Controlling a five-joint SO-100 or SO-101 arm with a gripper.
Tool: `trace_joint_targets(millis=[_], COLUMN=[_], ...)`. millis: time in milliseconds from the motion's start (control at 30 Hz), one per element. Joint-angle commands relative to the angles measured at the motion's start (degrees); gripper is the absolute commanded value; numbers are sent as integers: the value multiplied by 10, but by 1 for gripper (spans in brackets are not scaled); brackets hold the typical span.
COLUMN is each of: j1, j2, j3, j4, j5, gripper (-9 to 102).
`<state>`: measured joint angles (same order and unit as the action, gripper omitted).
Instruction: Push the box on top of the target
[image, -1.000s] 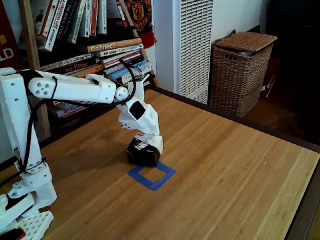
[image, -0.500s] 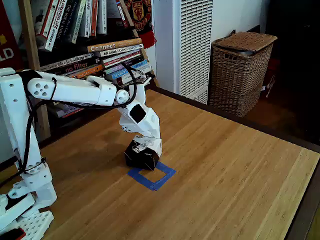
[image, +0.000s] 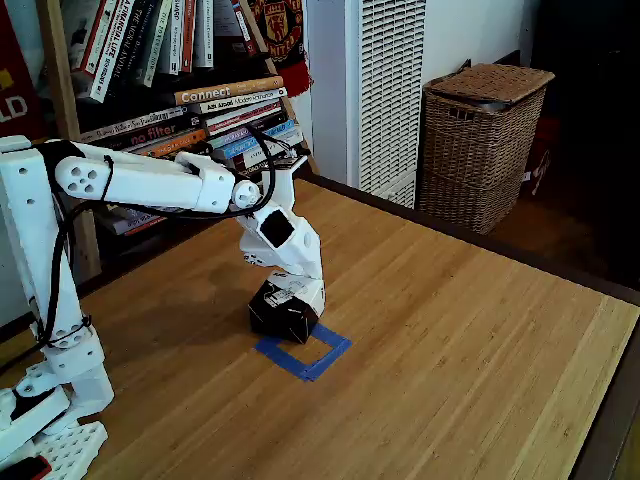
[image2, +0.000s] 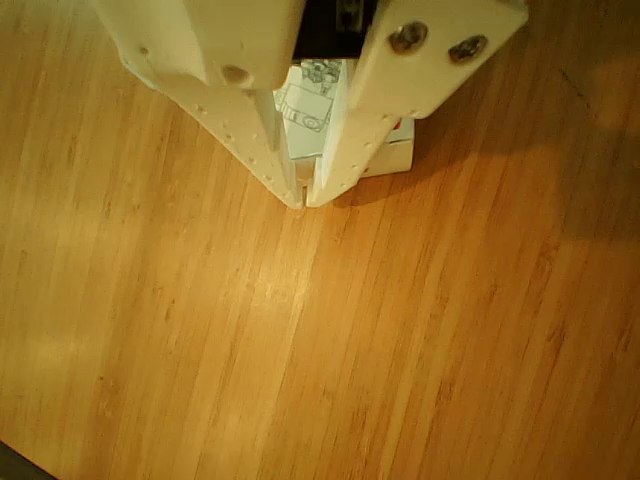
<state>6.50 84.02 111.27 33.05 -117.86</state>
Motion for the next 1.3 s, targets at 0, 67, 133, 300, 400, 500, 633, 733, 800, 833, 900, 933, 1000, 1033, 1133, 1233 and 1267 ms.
trace_joint_targets(millis=[0, 67, 133, 300, 400, 500, 633, 733, 800, 833, 900, 933, 1000, 1033, 1133, 1233, 1267], j1=[8, 8, 11, 14, 16, 22, 30, 34, 36, 37, 38, 39, 40, 41, 45, 51, 54], j2=[46, 47, 47, 48, 50, 51, 50, 47, 43, 41, 40, 40, 40, 42, 45, 47, 48], j3=[-5, -4, -4, -4, -4, -4, 4, 8, 8, 8, 8, 9, 11, 11, 10, 4, 4], j4=[2, 2, 4, 1, 1, 4, -4, -10, -11, -11, -13, -15, -18, -18, -18, -14, -14], j5=[5, 8, 8, 10, 10, 6, -2, -4, -6, -6, -5, -4, -4, -4, -5, -8, -10], gripper=[0, 0, 0, 0, 0, 0, 0, 0, 0, 0, 0, 0, 0, 0, 0, 0, 0])
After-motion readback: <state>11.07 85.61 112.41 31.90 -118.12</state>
